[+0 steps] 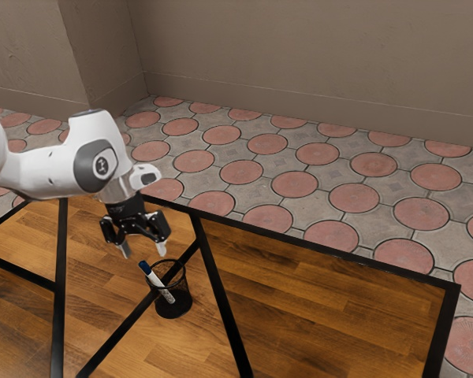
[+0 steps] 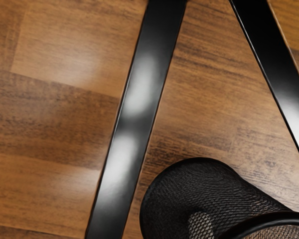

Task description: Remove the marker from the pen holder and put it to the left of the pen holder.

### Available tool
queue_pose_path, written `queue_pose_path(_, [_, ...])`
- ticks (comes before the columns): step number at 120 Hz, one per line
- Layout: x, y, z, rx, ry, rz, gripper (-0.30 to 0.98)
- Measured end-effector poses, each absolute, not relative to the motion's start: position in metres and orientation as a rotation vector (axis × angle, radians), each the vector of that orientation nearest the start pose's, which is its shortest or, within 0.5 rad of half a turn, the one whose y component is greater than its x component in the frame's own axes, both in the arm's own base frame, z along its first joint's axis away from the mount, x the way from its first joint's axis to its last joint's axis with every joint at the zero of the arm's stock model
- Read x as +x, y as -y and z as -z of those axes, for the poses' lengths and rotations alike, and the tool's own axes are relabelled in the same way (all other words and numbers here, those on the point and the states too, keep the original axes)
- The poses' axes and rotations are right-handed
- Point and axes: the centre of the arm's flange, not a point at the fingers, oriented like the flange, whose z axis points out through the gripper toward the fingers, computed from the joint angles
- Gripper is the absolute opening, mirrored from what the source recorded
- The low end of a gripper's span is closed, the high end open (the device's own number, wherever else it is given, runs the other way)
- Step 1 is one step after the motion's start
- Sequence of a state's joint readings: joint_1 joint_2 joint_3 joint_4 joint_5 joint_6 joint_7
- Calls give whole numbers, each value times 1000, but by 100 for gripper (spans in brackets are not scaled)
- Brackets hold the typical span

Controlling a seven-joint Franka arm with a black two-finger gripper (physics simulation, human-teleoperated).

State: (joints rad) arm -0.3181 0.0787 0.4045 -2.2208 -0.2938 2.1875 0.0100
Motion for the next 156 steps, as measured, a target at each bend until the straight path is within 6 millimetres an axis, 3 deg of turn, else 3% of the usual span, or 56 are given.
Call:
queue_pose_path(27, [500, -8, -336, -3348, 320, -166, 67])
queue_pose_path(60, [494, 18, -343, -3344, 156, -154, 67])
queue_pose_path(72, [489, 15, -345, -3344, 146, -161, 67])
queue_pose_path(91, [481, -8, -344, -3347, 208, -173, 66])
queue_pose_path(113, [480, -5, -347, -3346, 179, -167, 39])
queue_pose_path(156, [480, 6, -354, -3342, 117, -147, 6])
